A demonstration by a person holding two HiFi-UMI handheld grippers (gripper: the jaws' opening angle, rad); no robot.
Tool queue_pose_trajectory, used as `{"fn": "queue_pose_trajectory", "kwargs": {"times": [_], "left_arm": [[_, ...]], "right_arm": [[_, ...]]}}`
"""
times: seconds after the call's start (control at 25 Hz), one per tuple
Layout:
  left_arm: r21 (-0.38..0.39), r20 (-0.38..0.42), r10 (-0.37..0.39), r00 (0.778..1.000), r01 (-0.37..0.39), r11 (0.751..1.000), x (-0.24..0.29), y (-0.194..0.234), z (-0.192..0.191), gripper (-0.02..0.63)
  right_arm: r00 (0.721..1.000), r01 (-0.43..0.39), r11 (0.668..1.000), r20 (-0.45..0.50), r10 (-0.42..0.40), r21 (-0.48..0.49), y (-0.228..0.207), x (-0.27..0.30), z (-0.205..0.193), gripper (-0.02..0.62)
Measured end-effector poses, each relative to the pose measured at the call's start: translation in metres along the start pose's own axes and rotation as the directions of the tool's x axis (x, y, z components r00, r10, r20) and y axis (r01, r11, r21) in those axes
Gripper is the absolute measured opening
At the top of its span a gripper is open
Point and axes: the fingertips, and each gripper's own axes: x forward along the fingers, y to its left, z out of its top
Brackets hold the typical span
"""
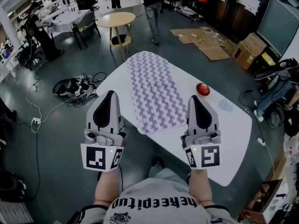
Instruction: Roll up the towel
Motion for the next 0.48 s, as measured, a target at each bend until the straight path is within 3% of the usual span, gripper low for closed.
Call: {"fn": "queue_pose_trajectory", "kwargs": {"times": [0.48], "left_arm": [[0.025,0.008,0.04,0.999,-0.04,0.999,0.09,-0.017,-0.052,-0.009]], "right_arm": [[0.998,-0.065,0.998,-0.003,0.065,-0.012,-0.076,0.069,-0.049,0.002]]}}
